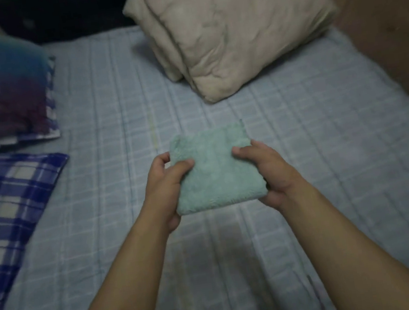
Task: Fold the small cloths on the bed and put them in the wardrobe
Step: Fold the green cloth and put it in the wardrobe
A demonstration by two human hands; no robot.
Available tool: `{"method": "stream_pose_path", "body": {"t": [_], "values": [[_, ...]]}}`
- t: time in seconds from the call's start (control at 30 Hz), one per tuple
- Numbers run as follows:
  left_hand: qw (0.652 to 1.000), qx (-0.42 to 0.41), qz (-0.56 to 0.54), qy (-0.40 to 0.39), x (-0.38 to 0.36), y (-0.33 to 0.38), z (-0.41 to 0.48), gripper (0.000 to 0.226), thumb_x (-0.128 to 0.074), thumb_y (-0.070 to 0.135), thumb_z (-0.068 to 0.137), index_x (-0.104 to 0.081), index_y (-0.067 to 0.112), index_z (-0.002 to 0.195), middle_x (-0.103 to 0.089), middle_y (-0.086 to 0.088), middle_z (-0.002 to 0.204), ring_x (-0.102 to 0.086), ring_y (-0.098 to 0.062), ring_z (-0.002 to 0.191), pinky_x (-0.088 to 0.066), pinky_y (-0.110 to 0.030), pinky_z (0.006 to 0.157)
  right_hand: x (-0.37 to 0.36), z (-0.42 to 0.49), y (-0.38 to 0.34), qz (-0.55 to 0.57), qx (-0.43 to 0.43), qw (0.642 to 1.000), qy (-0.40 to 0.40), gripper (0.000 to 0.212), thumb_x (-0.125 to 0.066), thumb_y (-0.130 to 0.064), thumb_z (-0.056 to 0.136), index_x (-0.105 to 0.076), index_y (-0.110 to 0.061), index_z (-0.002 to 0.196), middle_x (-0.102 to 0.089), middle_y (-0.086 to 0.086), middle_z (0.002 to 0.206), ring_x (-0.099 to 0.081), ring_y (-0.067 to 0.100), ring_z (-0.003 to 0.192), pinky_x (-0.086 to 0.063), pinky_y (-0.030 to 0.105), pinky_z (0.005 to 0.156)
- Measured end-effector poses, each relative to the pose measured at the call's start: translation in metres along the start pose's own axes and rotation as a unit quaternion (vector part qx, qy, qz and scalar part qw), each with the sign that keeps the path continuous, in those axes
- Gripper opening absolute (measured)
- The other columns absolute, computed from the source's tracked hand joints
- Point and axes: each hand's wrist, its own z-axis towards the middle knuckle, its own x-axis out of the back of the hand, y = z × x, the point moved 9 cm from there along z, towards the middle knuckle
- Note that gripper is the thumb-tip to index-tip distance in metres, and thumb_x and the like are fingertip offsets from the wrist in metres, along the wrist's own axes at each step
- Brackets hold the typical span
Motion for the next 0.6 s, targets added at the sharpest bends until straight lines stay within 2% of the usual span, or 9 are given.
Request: {"method": "stream_pose_path", "body": {"t": [0.1,0.23,0.3,0.4,0.53,0.6], "values": [[0.998,-0.021,-0.024,-0.045,-0.029,0.029,-0.029,0.037,-0.073,0.02,0.074,-0.059,0.014,0.109,-0.079,-0.004,0.085,-0.076,-0.021,0.073,-0.059,-0.034,0.057,-0.016,-0.047,-0.026,0.041,0.039,0.998,-0.024,0.041,-0.053,-0.004,0.093,-0.056,0.002,0.134,-0.063,0.028,0.129,-0.061,0.045,0.118,-0.051,0.057,0.098],[0.993,-0.03,-0.023,-0.115,-0.073,0.049,-0.068,0.035,-0.071,0.018,0.074,-0.059,0.013,0.106,-0.077,-0.005,0.081,-0.075,-0.019,0.069,-0.058,-0.034,0.056,-0.018,-0.116,-0.059,0.068,0.107,0.991,-0.037,0.044,-0.053,-0.003,0.091,-0.055,0.002,0.134,-0.064,0.027,0.128,-0.066,0.04,0.113,-0.057,0.051,0.089],[0.988,-0.032,-0.016,-0.149,-0.096,0.054,-0.086,0.03,-0.071,0.017,0.074,-0.059,0.015,0.102,-0.077,-0.004,0.078,-0.075,-0.018,0.068,-0.058,-0.033,0.055,-0.01,-0.148,-0.074,0.079,0.139,0.987,-0.032,0.043,-0.054,-0.003,0.088,-0.058,0.001,0.13,-0.067,0.025,0.124,-0.068,0.038,0.108,-0.059,0.049,0.085],[0.981,-0.041,-0.001,-0.19,-0.138,0.057,-0.117,0.031,-0.073,0.015,0.075,-0.058,0.015,0.103,-0.078,-0.002,0.078,-0.075,-0.017,0.067,-0.058,-0.032,0.054,0.015,-0.195,-0.093,0.102,0.175,0.979,-0.005,0.044,-0.053,-0.005,0.087,-0.058,0.002,0.131,-0.066,0.025,0.125,-0.067,0.038,0.11,-0.058,0.05,0.089],[0.97,-0.052,0.011,-0.239,-0.2,0.053,-0.157,0.039,-0.072,0.015,0.071,-0.056,0.015,0.106,-0.077,-0.001,0.075,-0.074,-0.016,0.064,-0.056,-0.03,0.052,0.057,-0.247,-0.106,0.156,0.169,0.973,0.028,0.036,-0.056,-0.013,0.084,-0.073,0.002,0.112,-0.07,0.022,0.12,-0.07,0.035,0.106,-0.059,0.049,0.085],[0.964,-0.061,0.017,-0.259,-0.234,0.047,-0.174,0.04,-0.072,0.016,0.07,-0.055,0.015,0.107,-0.077,0.0,0.076,-0.073,-0.015,0.064,-0.057,-0.03,0.052,0.082,-0.271,-0.114,0.177,0.179,0.967,0.04,0.036,-0.056,-0.015,0.085,-0.075,0.002,0.11,-0.069,0.022,0.121,-0.07,0.034,0.107,-0.06,0.049,0.083]]}}
